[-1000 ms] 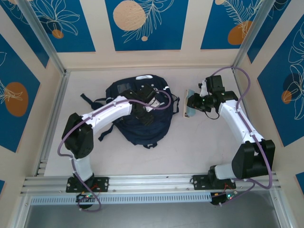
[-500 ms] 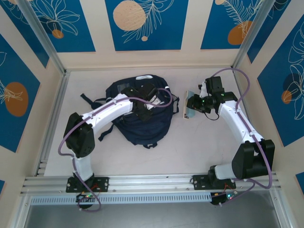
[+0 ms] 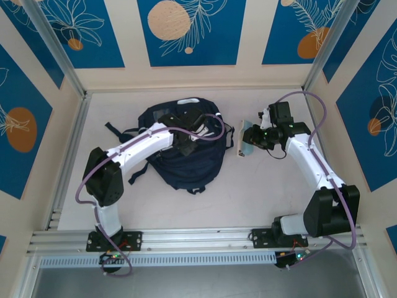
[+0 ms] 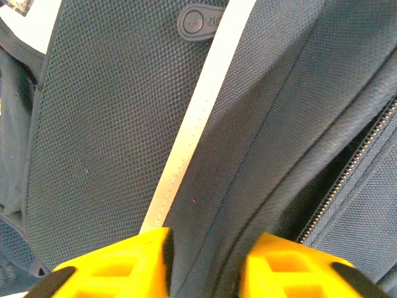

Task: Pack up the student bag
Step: Open the student bag at the center of the table, then place the stapler in the student bag.

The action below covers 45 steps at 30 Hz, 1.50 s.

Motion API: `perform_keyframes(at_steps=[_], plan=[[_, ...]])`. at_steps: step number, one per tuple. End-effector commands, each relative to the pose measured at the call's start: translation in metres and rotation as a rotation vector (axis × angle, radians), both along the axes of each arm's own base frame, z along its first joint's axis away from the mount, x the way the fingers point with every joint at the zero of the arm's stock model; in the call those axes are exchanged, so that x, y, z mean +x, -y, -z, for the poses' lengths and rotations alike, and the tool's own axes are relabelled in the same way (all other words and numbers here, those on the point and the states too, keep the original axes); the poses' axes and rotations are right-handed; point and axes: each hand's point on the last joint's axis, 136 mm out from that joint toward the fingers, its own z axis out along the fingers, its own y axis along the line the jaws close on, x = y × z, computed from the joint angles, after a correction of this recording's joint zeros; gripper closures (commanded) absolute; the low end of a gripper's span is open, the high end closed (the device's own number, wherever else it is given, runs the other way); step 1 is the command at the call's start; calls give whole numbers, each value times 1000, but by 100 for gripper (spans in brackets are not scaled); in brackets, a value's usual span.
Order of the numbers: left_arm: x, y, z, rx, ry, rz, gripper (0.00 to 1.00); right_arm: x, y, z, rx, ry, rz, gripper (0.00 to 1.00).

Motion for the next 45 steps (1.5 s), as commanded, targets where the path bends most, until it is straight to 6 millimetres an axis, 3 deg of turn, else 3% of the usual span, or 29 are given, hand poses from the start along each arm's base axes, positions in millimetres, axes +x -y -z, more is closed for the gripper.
perform_keyframes(at_steps=[1, 4, 10, 17, 23, 29, 36, 45], plan=[[10, -2, -9, 8, 78, -9, 79, -5, -6, -15, 52, 37, -13, 76], [8, 8, -28, -70, 117, 12, 89, -11, -11, -21, 93, 47, -25, 77], [7, 26, -71, -220, 190, 12, 100, -31, -37, -46, 280, 59, -104, 77], [12, 50, -117, -346, 223, -26, 100, -53, -69, -68, 521, 3, -137, 78], [21, 65, -139, -375, 249, -95, 100, -55, -100, -59, 617, -118, -95, 78], [17, 73, -139, -408, 214, -106, 100, -41, -109, -38, 654, -210, 30, 79], [14, 74, -139, -434, 192, -139, 100, -4, -111, -27, 688, -198, 204, 78], [23, 70, -147, -508, 171, -219, 100, 36, -153, -2, 647, -190, 280, 78]])
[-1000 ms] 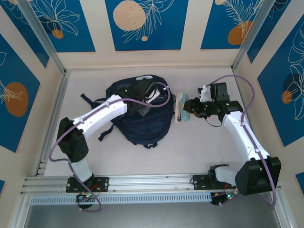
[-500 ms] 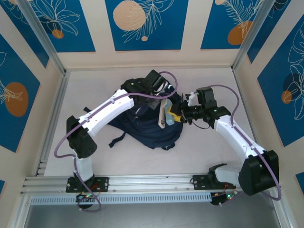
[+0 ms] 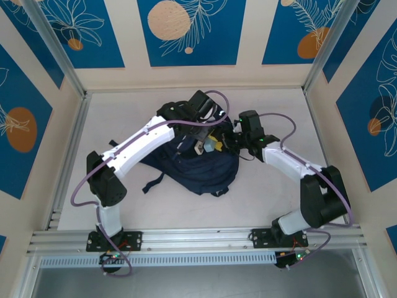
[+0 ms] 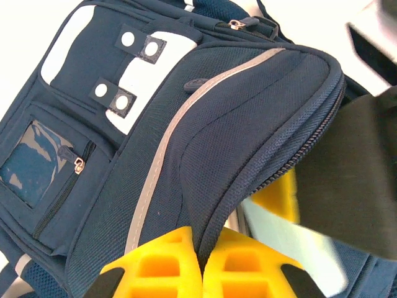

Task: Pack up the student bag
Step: Place the stapler in the student bag.

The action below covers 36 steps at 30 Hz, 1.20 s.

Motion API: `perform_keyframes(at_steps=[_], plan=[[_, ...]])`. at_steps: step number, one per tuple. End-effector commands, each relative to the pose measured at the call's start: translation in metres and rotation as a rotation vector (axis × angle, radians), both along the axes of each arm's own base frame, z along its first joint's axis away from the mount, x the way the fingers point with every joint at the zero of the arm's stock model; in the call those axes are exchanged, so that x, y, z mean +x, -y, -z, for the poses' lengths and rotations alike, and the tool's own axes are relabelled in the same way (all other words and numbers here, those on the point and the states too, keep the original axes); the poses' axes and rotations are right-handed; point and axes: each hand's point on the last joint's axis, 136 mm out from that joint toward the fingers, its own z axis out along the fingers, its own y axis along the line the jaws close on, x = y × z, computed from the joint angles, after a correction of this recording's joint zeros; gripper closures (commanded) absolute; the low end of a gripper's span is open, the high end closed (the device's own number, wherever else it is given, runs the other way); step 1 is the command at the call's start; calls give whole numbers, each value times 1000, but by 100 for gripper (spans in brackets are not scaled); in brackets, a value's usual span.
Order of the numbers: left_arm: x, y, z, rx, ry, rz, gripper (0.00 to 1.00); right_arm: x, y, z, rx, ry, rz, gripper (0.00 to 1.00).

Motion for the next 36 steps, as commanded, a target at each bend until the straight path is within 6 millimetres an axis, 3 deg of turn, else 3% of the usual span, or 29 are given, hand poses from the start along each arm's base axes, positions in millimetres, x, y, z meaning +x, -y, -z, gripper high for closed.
perform_keyframes(at_steps=[1, 7, 11, 14, 16, 20, 23, 27, 30, 36], plan=[[14, 11, -54, -184, 78, -49, 100, 24, -13, -11, 21, 44, 82, 78], [16, 9, -60, -244, 51, -74, 100, 43, -23, 0, -23, 79, 155, 77], [16, 9, -60, -258, 37, -72, 100, 47, -34, 5, 16, 53, 150, 65], [17, 5, -61, -261, 35, -77, 100, 36, -37, 7, 13, 19, 126, 51], [18, 0, -61, -262, 36, -86, 100, 27, -29, 7, -7, -1, 138, 44], [19, -4, -60, -283, 22, -84, 100, 10, -13, 3, -73, -32, 157, 41], [19, -6, -59, -279, 20, -86, 100, -3, -7, 5, -91, -64, 154, 45], [20, -7, -57, -282, 14, -86, 100, -12, -6, 11, -94, -87, 137, 66], [18, -5, -56, -290, 4, -76, 100, -12, -8, 21, -112, -111, 123, 71], [16, 1, -55, -310, -14, -56, 100, -6, -32, 28, -86, -102, 43, 82]])
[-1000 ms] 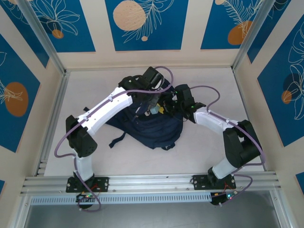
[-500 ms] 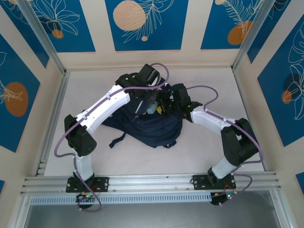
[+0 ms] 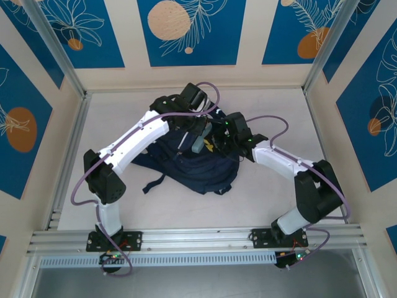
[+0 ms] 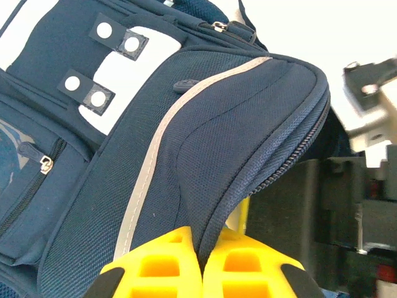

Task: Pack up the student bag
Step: Place the stapler in the student bag, then zip the student bag at the center of the table.

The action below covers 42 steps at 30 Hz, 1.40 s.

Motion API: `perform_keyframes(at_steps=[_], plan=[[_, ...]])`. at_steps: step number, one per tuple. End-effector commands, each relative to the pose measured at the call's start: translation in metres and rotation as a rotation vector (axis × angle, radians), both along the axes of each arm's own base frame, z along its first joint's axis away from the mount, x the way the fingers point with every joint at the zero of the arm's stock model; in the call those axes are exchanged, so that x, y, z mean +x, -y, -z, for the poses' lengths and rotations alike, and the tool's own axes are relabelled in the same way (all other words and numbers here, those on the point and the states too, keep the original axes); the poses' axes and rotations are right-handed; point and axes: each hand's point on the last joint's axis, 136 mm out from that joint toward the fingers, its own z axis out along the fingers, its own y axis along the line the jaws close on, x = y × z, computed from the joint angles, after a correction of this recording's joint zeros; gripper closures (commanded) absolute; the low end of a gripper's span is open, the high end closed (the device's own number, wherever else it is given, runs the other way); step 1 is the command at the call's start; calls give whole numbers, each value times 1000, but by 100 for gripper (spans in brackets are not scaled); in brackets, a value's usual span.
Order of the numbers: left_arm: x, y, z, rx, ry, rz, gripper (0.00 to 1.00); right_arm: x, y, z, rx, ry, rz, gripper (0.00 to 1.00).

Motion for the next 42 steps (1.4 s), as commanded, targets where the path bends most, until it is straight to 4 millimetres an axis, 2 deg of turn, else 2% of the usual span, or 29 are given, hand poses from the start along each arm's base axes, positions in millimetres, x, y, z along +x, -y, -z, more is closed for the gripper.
perform_keyframes(at_steps=[1, 4, 9, 12, 16, 17, 23, 26, 30, 32, 35, 38, 42], plan=[[5, 7, -55, -158, 106, -3, 100, -1, -21, 2, 32, -3, -85, 84], [5, 8, -54, -163, 102, -1, 100, 4, -37, -3, 67, 21, -143, 87], [5, 10, -50, -166, 95, 3, 100, 10, -43, -22, 68, 117, -215, 87], [4, 11, -43, -162, 81, 5, 100, 7, -30, -30, 41, 151, -216, 83], [2, 9, -37, -153, 65, 4, 96, -7, 3, -32, -28, 151, -176, 74], [1, 8, -35, -153, 60, 0, 93, -10, 11, -32, -47, 153, -168, 72], [-9, -4, -35, -203, 26, -44, 58, -41, 63, -32, -176, 158, -96, 61], [-16, -18, -32, -231, 21, -77, 45, -54, 87, -32, -250, 156, -64, 54], [-30, -49, -18, -216, 35, -113, 35, -63, 106, -41, -326, 199, -73, 36], [-38, -67, -5, -188, 41, -121, 32, -65, 108, -48, -348, 234, -98, 26], [-53, -89, 17, -145, 53, -105, 29, -64, 105, -56, -353, 283, -146, 17], [-73, -98, 41, -127, 50, -31, 28, -63, 99, -62, -340, 313, -186, 10], [-93, -94, 62, -163, -10, 51, 27, -61, 85, -69, -300, 378, -244, 7]])
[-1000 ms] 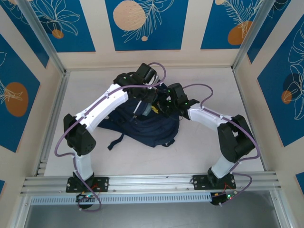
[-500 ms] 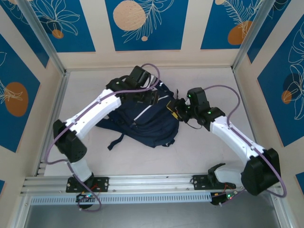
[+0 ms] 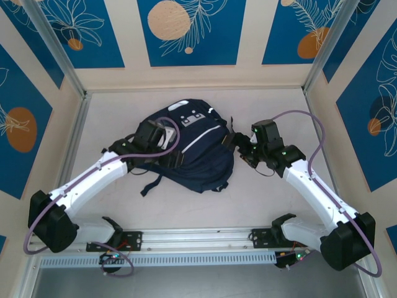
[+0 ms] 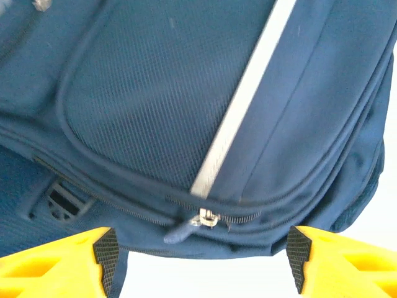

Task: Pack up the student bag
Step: Zip the student bag at the center of the table.

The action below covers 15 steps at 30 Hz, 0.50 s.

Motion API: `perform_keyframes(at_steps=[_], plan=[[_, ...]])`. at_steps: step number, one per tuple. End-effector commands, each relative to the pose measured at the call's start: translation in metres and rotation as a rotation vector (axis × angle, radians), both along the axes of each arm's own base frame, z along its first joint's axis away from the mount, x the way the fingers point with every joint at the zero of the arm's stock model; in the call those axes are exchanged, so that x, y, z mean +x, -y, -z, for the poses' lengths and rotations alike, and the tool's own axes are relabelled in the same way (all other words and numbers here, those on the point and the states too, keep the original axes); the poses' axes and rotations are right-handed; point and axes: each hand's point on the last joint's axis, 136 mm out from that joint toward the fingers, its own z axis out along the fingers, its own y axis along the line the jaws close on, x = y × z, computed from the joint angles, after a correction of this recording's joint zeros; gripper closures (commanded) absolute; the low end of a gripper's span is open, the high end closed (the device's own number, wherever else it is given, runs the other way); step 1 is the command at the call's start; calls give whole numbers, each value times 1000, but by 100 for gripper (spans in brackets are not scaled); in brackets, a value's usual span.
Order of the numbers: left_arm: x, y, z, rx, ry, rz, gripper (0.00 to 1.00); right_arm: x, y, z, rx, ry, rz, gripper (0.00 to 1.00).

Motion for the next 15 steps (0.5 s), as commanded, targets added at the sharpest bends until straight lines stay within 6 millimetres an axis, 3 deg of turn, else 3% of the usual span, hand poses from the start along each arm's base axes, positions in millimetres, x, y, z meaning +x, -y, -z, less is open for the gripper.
perform_keyframes(at_steps=[1, 6, 15], plan=[[-5, 11, -2, -65, 16, 93, 27, 3, -16, -17, 28, 79, -105, 6], [-6, 7, 21, -5, -44, 124, 29, 0, -33, -17, 32, 61, -176, 5], [4, 11, 45, 5, -93, 168, 34, -1, -49, -10, 30, 5, -211, 6]])
